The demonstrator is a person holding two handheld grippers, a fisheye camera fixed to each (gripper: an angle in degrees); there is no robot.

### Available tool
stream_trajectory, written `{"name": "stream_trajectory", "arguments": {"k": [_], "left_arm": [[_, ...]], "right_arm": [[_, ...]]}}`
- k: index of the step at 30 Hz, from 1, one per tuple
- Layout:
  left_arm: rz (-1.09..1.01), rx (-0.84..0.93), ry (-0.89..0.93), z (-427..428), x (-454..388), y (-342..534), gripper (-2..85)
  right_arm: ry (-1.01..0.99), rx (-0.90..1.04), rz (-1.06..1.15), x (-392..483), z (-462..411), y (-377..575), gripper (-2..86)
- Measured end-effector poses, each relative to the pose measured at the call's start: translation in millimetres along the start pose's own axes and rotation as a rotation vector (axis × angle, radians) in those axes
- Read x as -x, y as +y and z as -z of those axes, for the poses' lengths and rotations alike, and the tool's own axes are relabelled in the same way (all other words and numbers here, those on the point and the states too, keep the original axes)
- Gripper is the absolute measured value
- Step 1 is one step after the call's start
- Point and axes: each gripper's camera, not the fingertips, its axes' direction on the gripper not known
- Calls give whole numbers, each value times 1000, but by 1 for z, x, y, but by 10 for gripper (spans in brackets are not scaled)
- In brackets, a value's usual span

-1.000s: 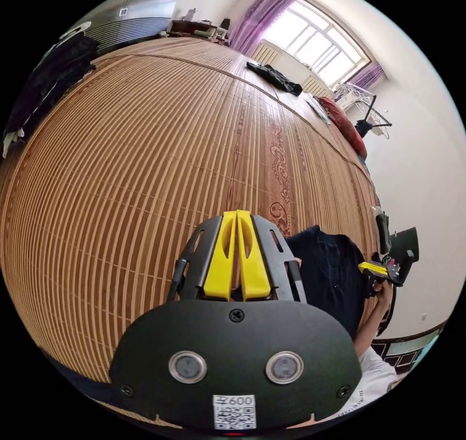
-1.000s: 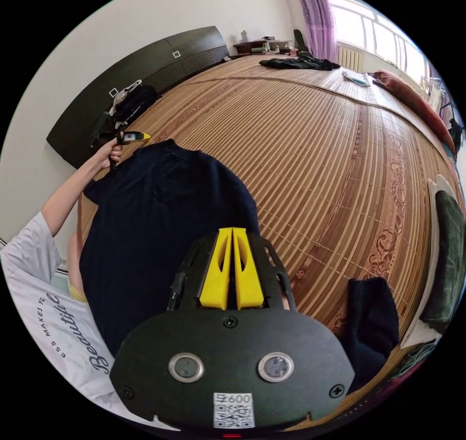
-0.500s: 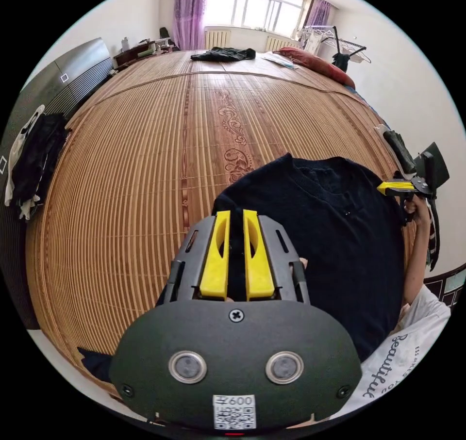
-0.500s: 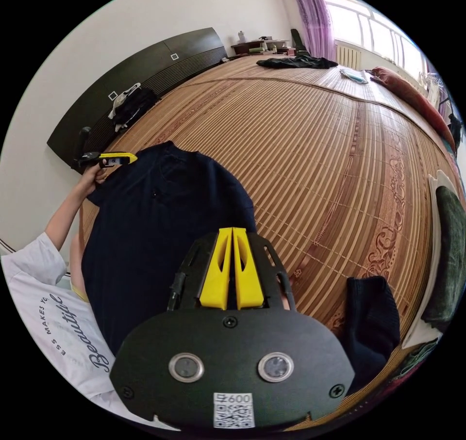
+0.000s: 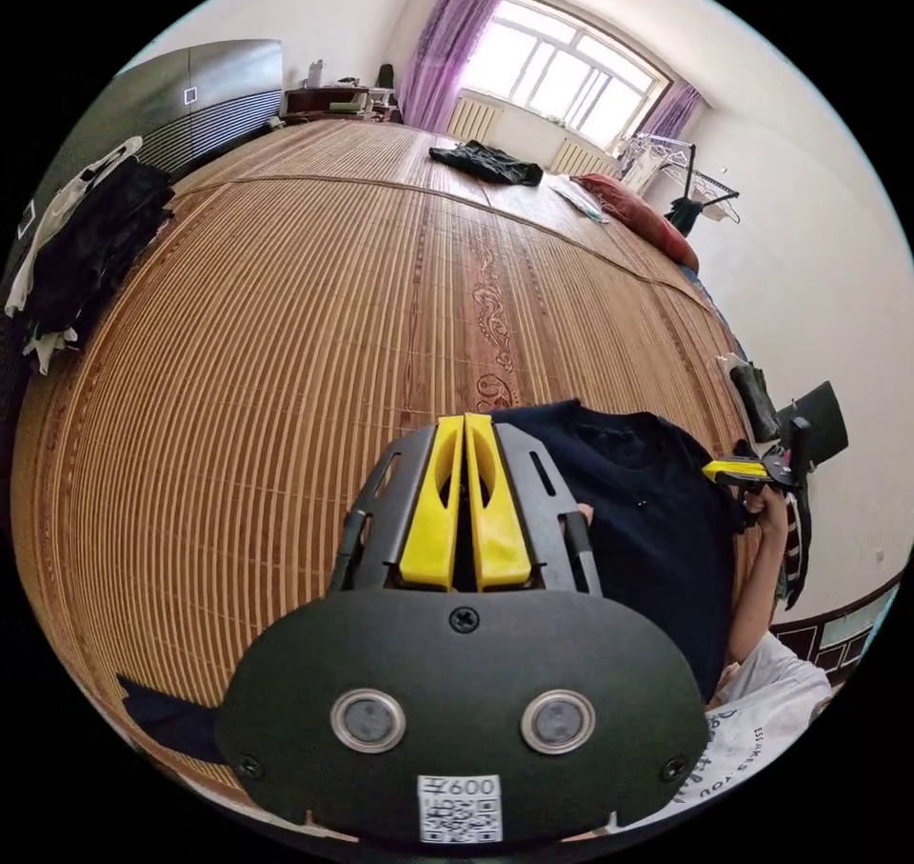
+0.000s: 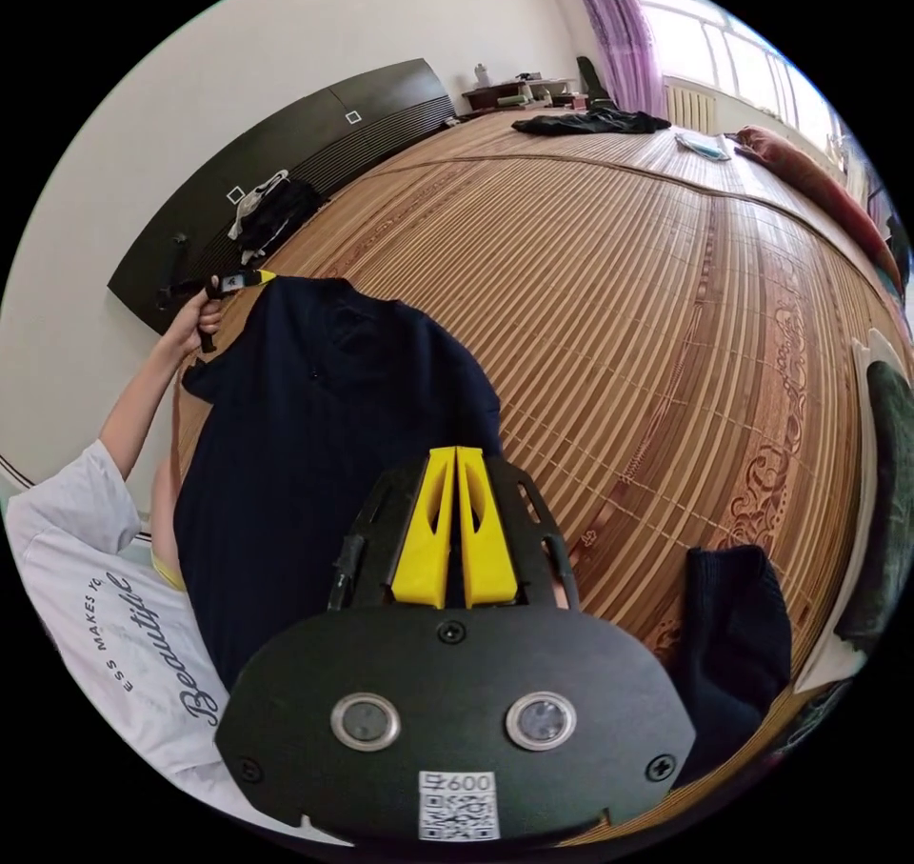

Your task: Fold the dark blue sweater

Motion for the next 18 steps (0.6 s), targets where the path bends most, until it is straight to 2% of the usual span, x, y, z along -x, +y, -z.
{"name": "stream_trajectory", "arguments": {"k": [1,3,10,15,18], "left_arm": [[-57,108,-55,-27,0,-3,6],[-14,42,-27,-20,7,-4,7],[0,37,52,-28,20,0,16],[39,-44,234,-23,38,17,79],[30,-72,169,-3,38,33,89]], "right_arm": [[-14,-11,2,3,0,-1,-8],[-30,-22,36,10,1,-2,-8],[34,8,17,8,-15,-3,-8],[-19,-37,-30,-5,-19,2,-8],[-17,-67,-69,-12,-19,5,-8]]}}
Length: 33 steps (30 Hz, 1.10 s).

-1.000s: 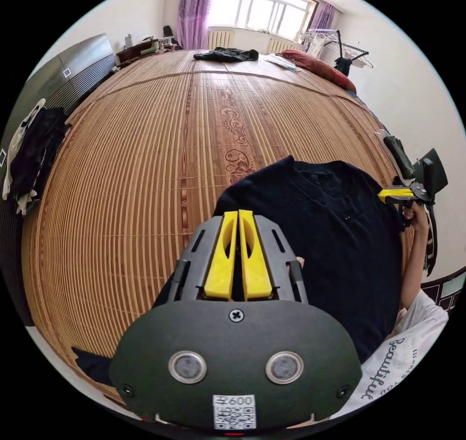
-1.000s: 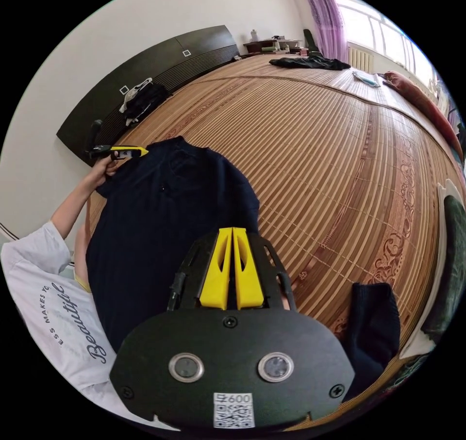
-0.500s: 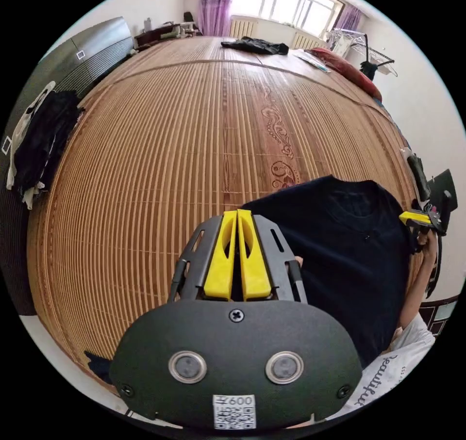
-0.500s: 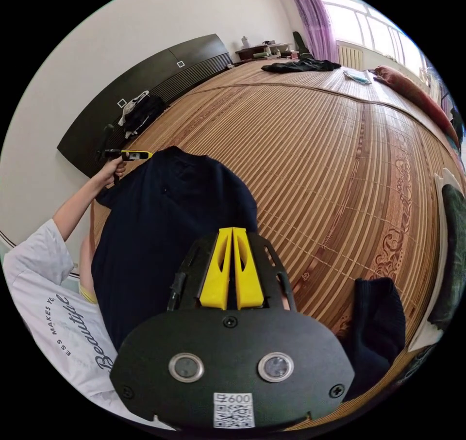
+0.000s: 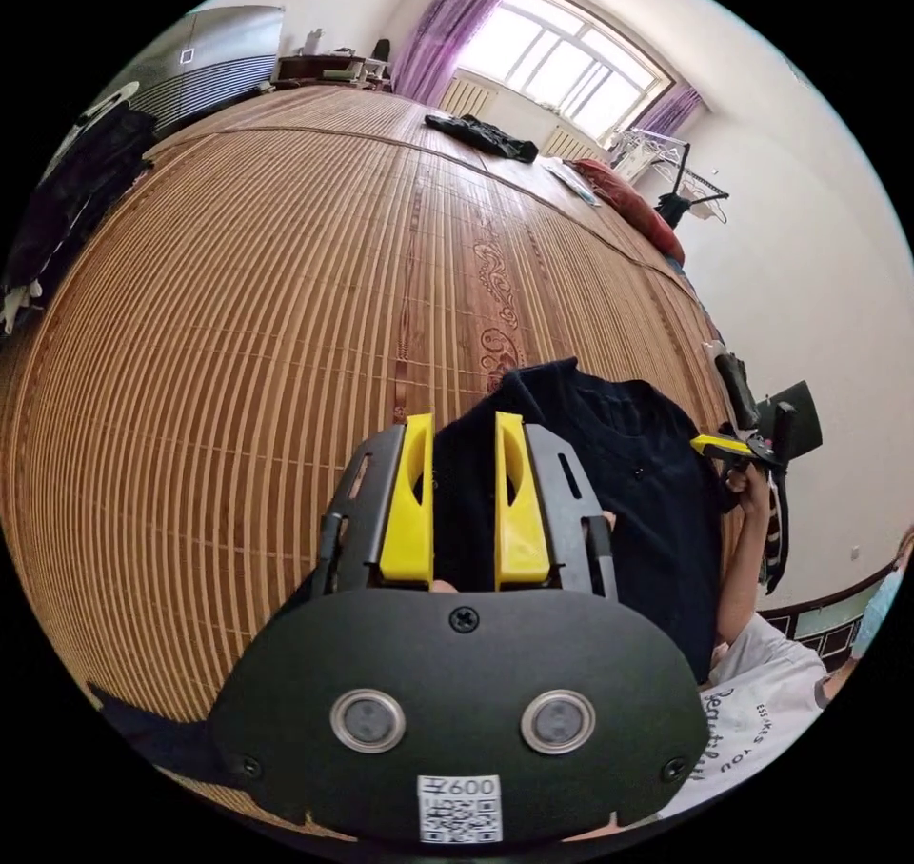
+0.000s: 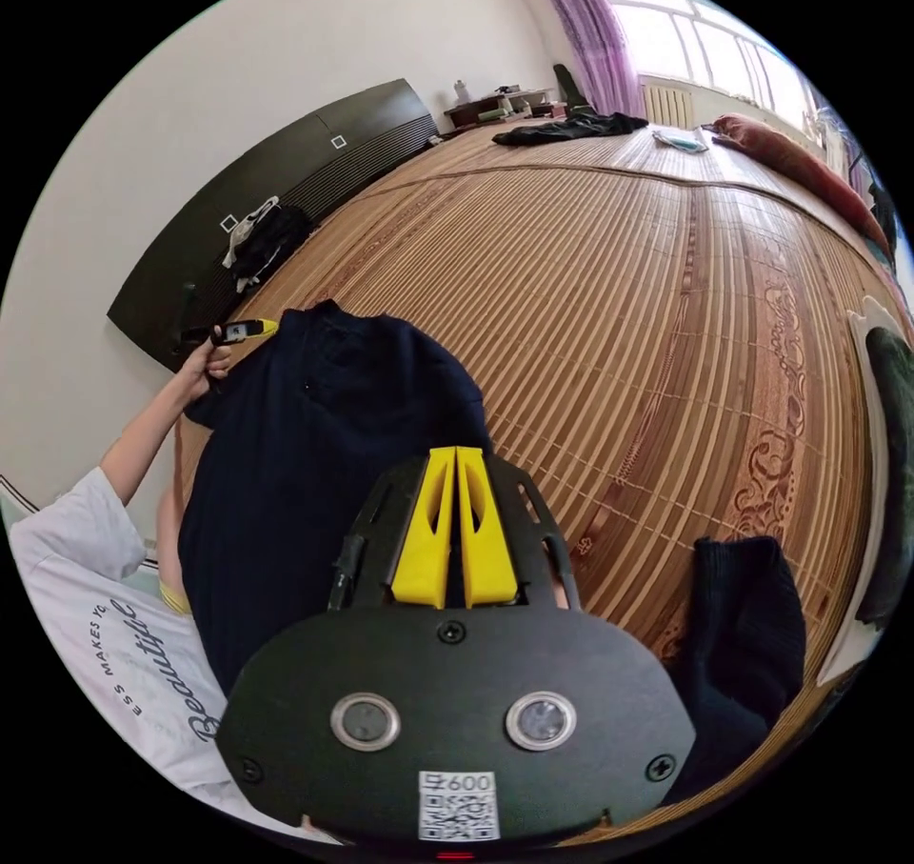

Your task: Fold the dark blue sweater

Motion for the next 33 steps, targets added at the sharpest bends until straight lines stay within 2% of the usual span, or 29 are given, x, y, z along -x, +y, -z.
{"name": "stream_trajectory", "arguments": {"k": [4,6,9,10,12,14,17,18,21,24,26,27,28,29,30,31,32,33], "left_arm": [[-70,25,-35,27,-35,37,86],[-200,68,99,32,-89,76,70],[-437,277,270,21,-156,126,32],[-441,362,319,14,-163,142,24],[-406,486,311,5,-151,161,15],[-340,460,331,14,-116,170,11],[-25,384,388,42,-32,175,6],[22,346,295,57,-9,180,5],[138,308,209,87,15,187,4],[86,278,127,106,-4,188,3],[76,237,254,110,-23,190,4],[56,257,350,106,-39,193,4],[44,293,373,102,-47,195,4],[-17,409,335,91,-66,199,4],[-98,498,172,84,-80,207,5],[-138,484,107,88,-82,214,5],[-103,468,121,93,-76,215,6],[22,454,129,103,-55,219,6]], "right_arm": [[-34,-13,-11,-5,-5,3,-9],[-42,-13,-16,-5,-7,3,-9],[-38,-13,-9,-3,-9,5,-9],[-35,-13,-4,-2,-10,6,-9],[-36,-14,0,-1,-12,7,-9],[-38,-20,2,-1,-13,9,-9],[63,-52,-24,1,-12,11,-9],[79,-62,-31,1,-11,11,-9],[108,-70,-40,3,-15,13,-9],[115,-73,-27,7,-19,13,-9],[96,-80,-38,4,-21,15,-9],[88,-81,-44,3,-21,15,-9],[72,-85,-54,0,-21,16,-9],[55,-87,-65,-3,-22,17,-9],[48,-88,-69,-4,-22,18,-9],[40,-90,-75,-6,-22,19,-9],[39,-91,-77,-7,-23,19,-9],[41,-91,-75,-6,-23,19,-9]]}}
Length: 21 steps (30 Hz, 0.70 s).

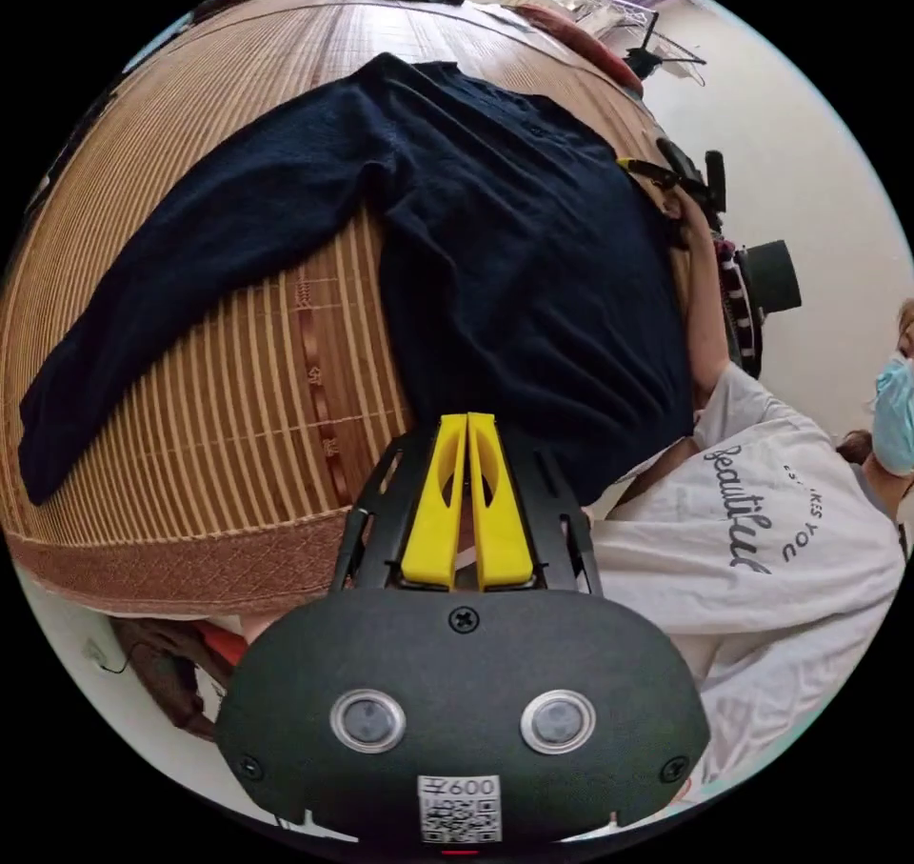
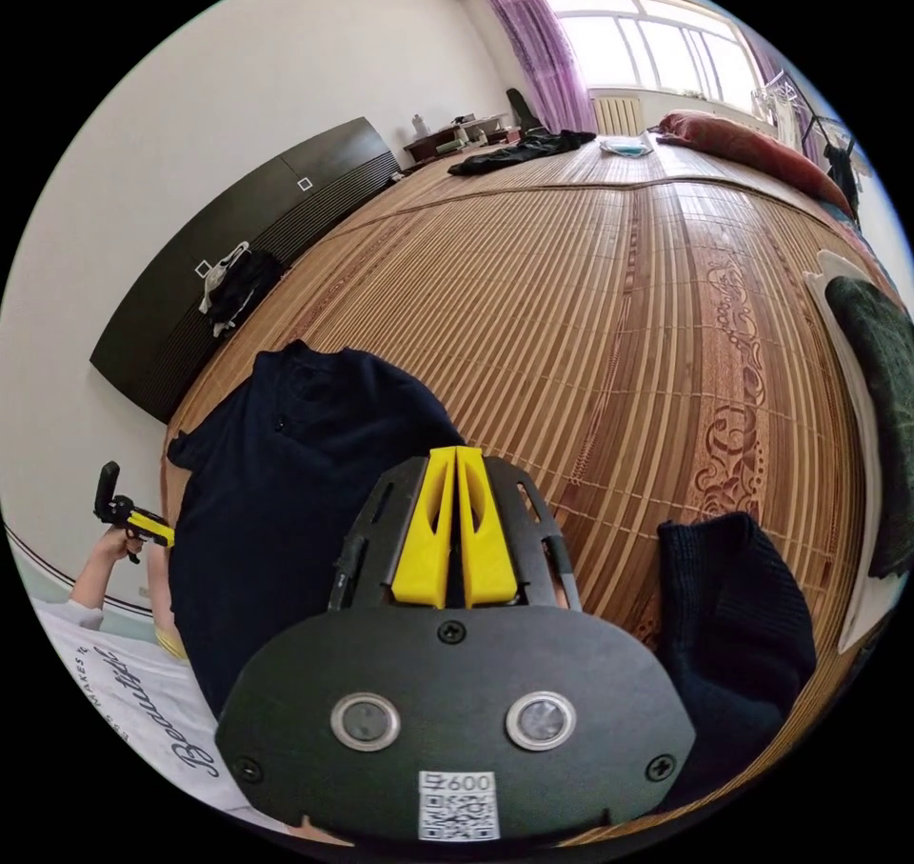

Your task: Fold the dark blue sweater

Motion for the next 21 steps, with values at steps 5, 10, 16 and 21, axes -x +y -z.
{"name": "stream_trajectory", "arguments": {"k": [5,10,16,21], "left_arm": [[84,-61,-358,32,-35,33,10],[59,-146,-149,28,-99,55,55],[95,-89,-522,8,-133,83,32],[235,-102,-413,31,-136,97,17]], "right_arm": [[16,4,10,1,-4,1,-9],[-3,0,-2,-5,-5,4,-9],[-23,0,-12,-12,-6,6,-9],[-13,0,-5,-14,-7,8,-9]]}}
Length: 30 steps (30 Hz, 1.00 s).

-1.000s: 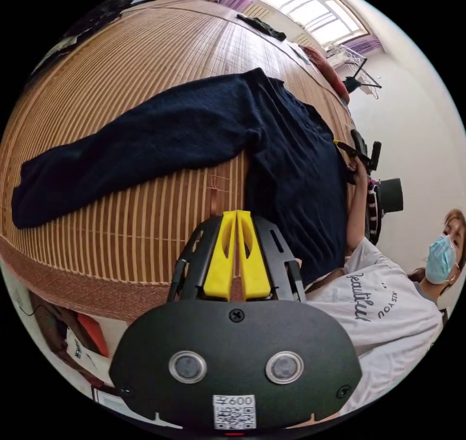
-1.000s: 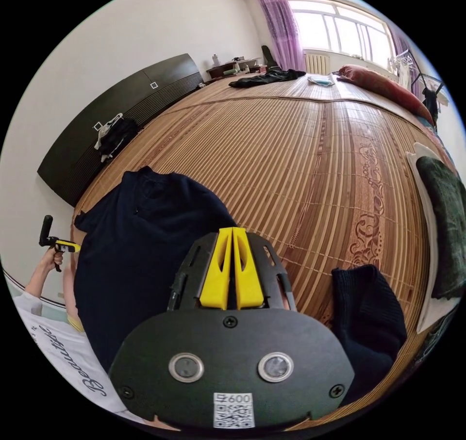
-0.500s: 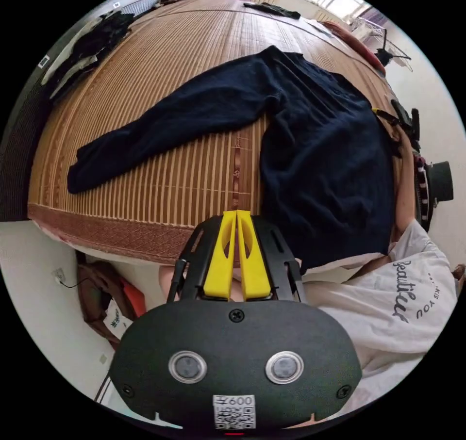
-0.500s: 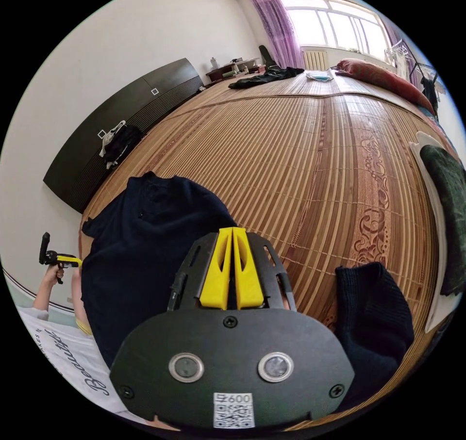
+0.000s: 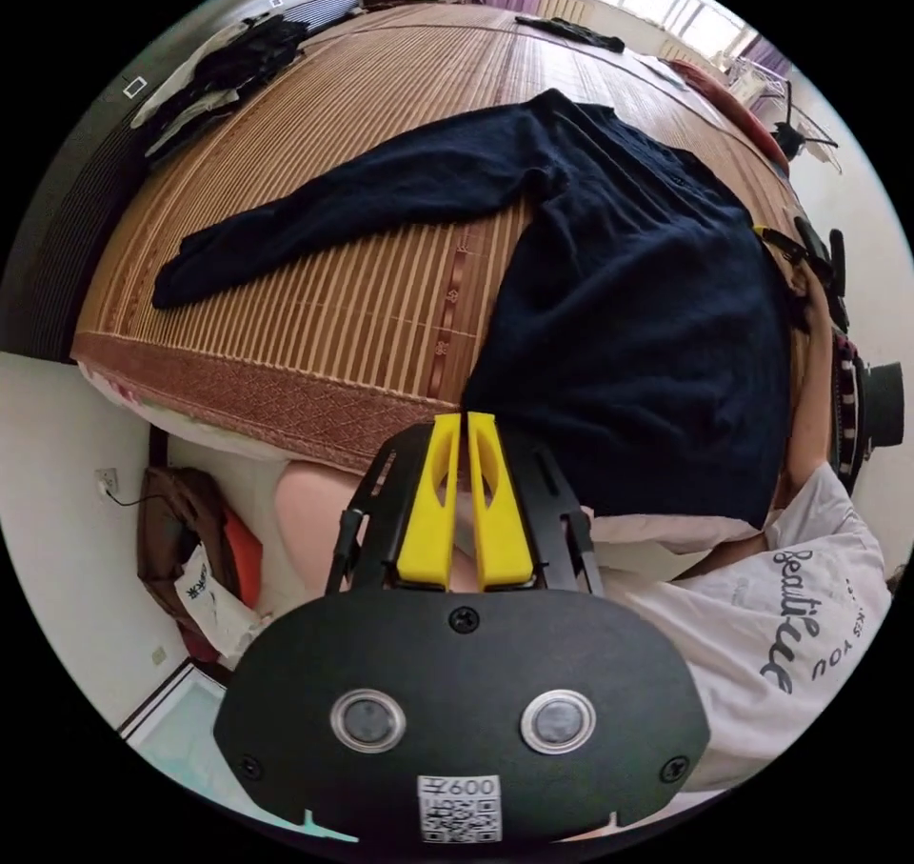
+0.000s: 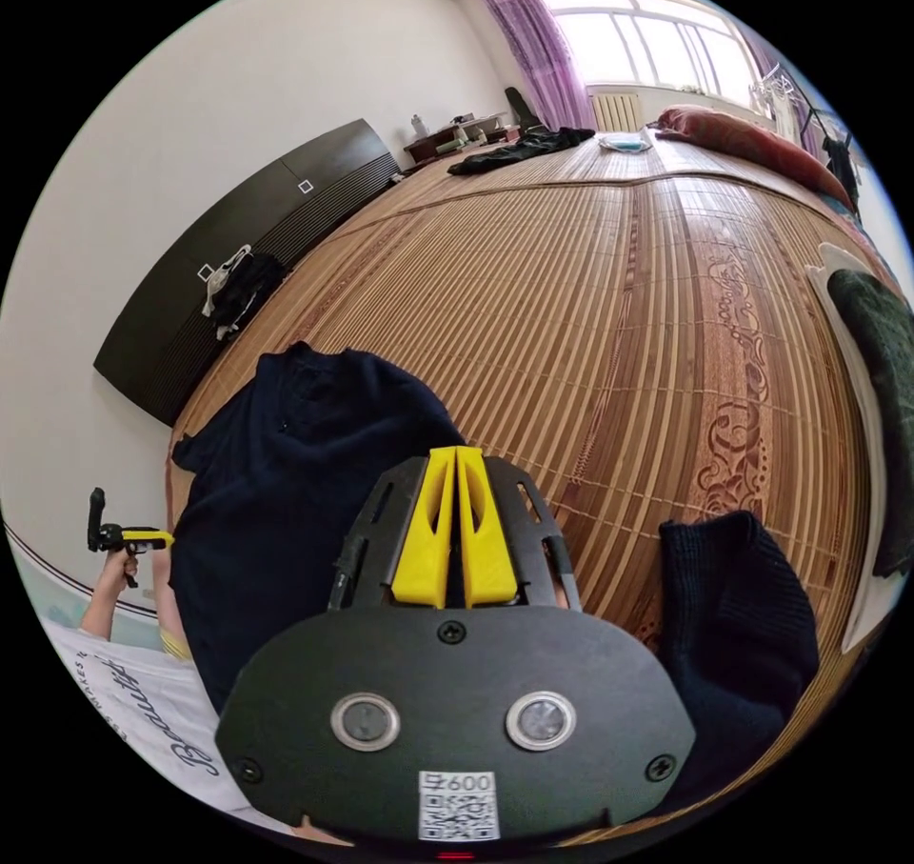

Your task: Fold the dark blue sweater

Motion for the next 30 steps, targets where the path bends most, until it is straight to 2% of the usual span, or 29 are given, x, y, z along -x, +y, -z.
{"name": "stream_trajectory", "arguments": {"k": [2,6,8,10,12,13,14,16,18,24,26,28,30], "left_arm": [[-37,3,-55,14,-15,4,13],[-242,-73,-298,50,-64,-13,7],[-281,-146,-267,64,-73,-35,6],[-295,-208,-124,71,-74,-63,5],[-255,-214,87,60,-72,-103,4],[-233,-222,123,50,-73,-116,4],[-216,-236,107,46,-74,-120,4],[-207,-298,-76,25,-82,-127,5],[-169,-381,-133,27,-82,-128,6],[-218,-364,-207,44,-90,-152,7],[-146,-317,-141,58,-84,-154,6],[-4,-378,-28,81,-70,-144,6],[172,-618,-49,118,-67,-111,5]], "right_arm": [[3,-5,26,3,3,1,-9],[-16,-98,38,9,23,4,-9],[-121,-91,96,16,32,4,-9],[-167,-6,137,21,27,2,-9],[-149,88,155,23,15,2,-9],[-116,121,158,22,8,3,-9],[-89,145,146,19,2,4,-9],[-75,185,133,13,-6,6,-9],[-101,146,111,4,-3,8,-8],[-74,12,25,-13,3,19,-8],[-50,18,48,-8,5,21,-8],[-39,18,52,-6,8,24,-9],[-39,8,15,-9,12,26,-9]]}}
